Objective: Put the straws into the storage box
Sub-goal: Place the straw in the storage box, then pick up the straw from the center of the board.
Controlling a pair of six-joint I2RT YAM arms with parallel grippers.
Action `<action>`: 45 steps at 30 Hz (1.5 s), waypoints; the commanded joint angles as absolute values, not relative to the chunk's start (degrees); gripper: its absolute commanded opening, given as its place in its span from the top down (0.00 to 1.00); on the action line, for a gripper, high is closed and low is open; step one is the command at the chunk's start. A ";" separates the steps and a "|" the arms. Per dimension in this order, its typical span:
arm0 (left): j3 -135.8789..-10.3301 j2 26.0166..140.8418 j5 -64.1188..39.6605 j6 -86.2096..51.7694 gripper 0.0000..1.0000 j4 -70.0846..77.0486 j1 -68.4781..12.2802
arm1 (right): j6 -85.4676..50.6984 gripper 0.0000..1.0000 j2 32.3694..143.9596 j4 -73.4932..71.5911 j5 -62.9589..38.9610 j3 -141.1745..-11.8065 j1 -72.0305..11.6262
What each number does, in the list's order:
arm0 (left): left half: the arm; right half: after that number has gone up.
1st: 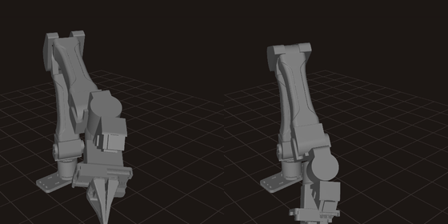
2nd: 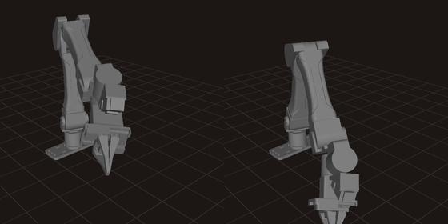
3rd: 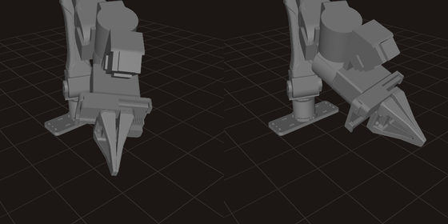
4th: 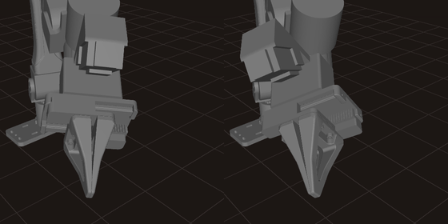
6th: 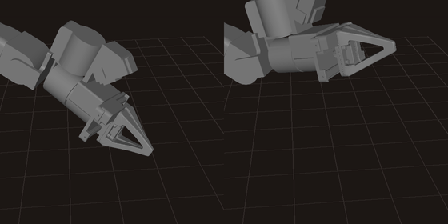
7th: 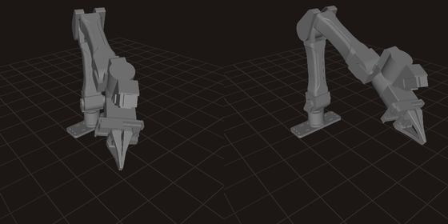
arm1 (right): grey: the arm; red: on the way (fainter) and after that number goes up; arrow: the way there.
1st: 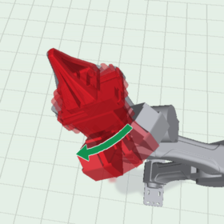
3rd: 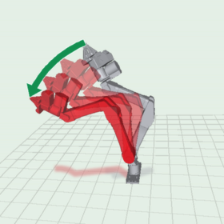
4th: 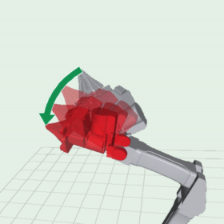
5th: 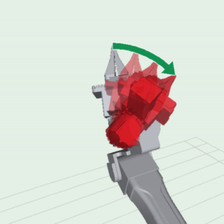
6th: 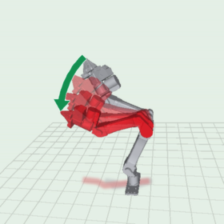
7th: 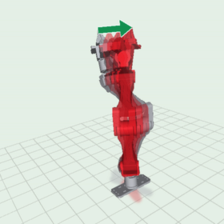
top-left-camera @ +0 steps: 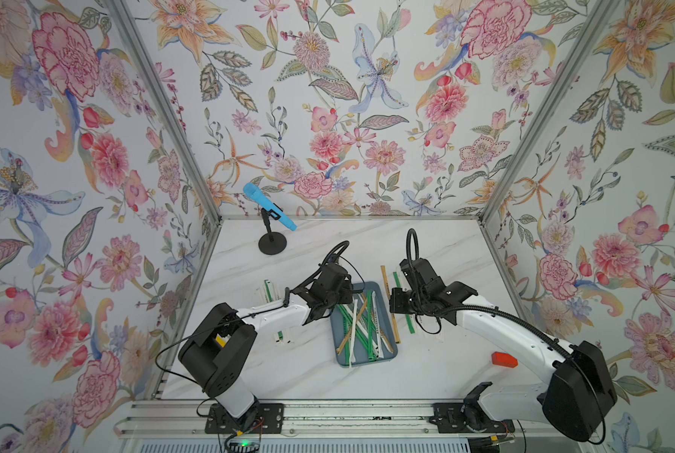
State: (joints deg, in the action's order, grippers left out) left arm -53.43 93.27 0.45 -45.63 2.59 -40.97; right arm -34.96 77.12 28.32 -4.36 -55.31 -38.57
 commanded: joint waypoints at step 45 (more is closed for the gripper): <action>-39.92 78.13 4.49 -44.83 0.34 -2.50 -32.34 | -23.41 0.57 86.72 25.22 3.53 -50.27 -28.12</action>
State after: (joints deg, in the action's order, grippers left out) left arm -41.34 80.09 2.44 -44.38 -0.25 -33.69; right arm -26.74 86.15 24.64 1.08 -49.36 -28.88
